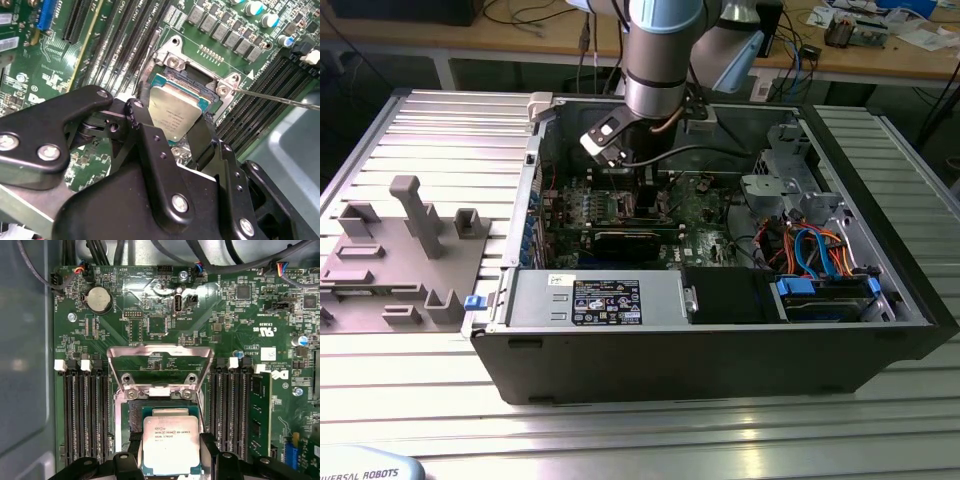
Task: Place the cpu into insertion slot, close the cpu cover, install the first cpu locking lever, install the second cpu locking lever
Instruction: 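Place the cpu into insertion slot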
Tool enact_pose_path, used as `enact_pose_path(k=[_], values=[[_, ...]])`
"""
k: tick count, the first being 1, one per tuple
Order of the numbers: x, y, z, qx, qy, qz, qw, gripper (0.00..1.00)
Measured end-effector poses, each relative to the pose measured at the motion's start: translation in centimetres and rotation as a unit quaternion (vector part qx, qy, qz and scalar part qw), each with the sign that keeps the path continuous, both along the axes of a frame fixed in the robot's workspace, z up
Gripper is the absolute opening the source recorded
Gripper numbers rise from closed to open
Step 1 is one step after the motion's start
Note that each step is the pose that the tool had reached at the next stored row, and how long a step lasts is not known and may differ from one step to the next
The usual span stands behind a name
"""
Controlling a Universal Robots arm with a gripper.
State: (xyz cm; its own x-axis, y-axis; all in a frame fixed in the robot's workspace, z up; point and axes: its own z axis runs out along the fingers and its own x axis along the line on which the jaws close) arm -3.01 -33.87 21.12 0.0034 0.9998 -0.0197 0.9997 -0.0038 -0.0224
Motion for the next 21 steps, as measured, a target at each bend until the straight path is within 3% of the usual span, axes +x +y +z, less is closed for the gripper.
enact_pose_path(k=[6, 21], values=[[-0.14, 0.49, -0.15, 0.0021, -0.0001, -0.003, 1.0, 0.54], [-0.13, 0.73, -0.89, 0.0021, -0.0001, -0.016, 0.9999, 0.54]])
